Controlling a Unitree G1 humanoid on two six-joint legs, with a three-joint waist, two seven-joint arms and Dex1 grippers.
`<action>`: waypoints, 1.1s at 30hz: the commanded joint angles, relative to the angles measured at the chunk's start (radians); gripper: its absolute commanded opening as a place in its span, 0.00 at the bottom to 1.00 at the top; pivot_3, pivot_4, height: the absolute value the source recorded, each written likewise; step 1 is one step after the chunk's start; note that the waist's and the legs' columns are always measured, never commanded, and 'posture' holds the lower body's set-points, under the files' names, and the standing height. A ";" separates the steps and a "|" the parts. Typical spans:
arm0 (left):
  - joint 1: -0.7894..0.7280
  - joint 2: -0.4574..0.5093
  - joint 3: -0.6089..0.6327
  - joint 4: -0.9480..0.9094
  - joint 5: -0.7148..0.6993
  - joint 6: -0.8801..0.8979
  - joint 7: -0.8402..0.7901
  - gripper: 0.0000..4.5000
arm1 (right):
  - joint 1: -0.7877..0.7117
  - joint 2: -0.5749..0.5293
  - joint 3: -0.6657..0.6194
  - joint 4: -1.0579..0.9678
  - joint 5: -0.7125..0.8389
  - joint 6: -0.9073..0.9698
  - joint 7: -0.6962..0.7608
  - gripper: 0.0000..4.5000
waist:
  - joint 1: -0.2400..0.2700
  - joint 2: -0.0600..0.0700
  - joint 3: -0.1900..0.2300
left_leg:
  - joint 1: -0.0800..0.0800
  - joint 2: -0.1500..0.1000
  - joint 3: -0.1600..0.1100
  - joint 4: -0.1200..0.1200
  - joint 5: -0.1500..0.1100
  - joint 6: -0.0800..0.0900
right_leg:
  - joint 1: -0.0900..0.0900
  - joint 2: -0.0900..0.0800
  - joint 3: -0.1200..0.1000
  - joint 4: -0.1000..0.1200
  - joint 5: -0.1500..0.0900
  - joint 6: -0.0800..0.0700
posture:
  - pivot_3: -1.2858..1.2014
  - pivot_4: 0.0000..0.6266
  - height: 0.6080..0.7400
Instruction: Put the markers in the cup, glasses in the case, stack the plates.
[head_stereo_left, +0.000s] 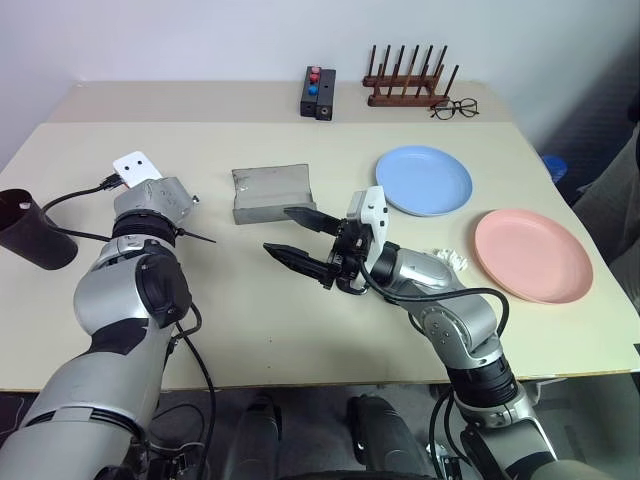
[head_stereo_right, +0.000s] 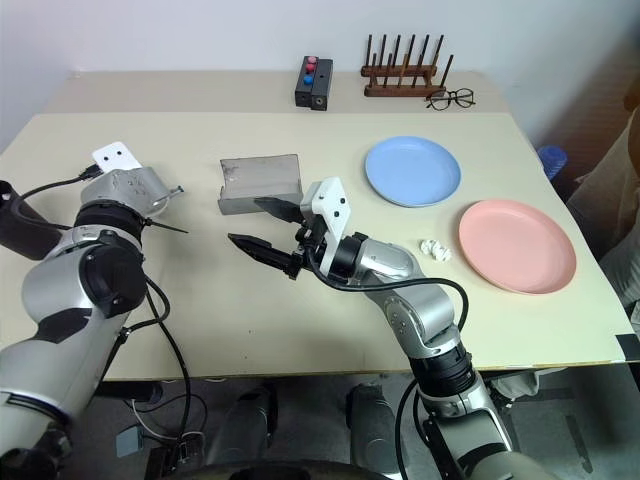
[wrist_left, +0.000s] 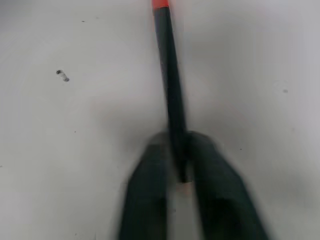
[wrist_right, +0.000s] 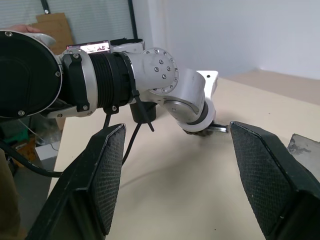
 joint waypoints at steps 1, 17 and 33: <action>-0.012 0.015 -0.011 0.000 -0.003 -0.001 0.010 0.01 | -0.011 0.001 -0.018 -0.035 0.014 -0.012 0.004 0.75 | 0.000 0.000 0.000 | 0.000 0.000 0.000 0.000 0.000 0.000 | 0.000 0.000 0.000 0.000 0.000 0.000 | 0.52 0.24 0.99; 0.393 0.084 -0.203 -0.764 0.218 -0.487 -0.203 0.01 | -0.019 -0.021 -0.022 -0.026 -0.018 -0.054 0.017 0.75 | -0.006 0.001 0.000 | 0.000 0.000 0.001 -0.004 0.001 -0.002 | -0.001 0.000 0.000 -0.002 0.000 0.000 | 0.52 0.24 0.99; 0.831 0.091 0.035 -1.208 0.259 -0.347 -0.111 0.01 | -0.047 -0.007 -0.007 0.023 -0.015 -0.073 0.070 0.75 | 0.029 0.000 0.000 | 0.001 0.000 0.001 0.000 0.002 -0.004 | 0.001 -0.001 0.000 -0.001 -0.001 -0.005 | 0.52 0.24 0.99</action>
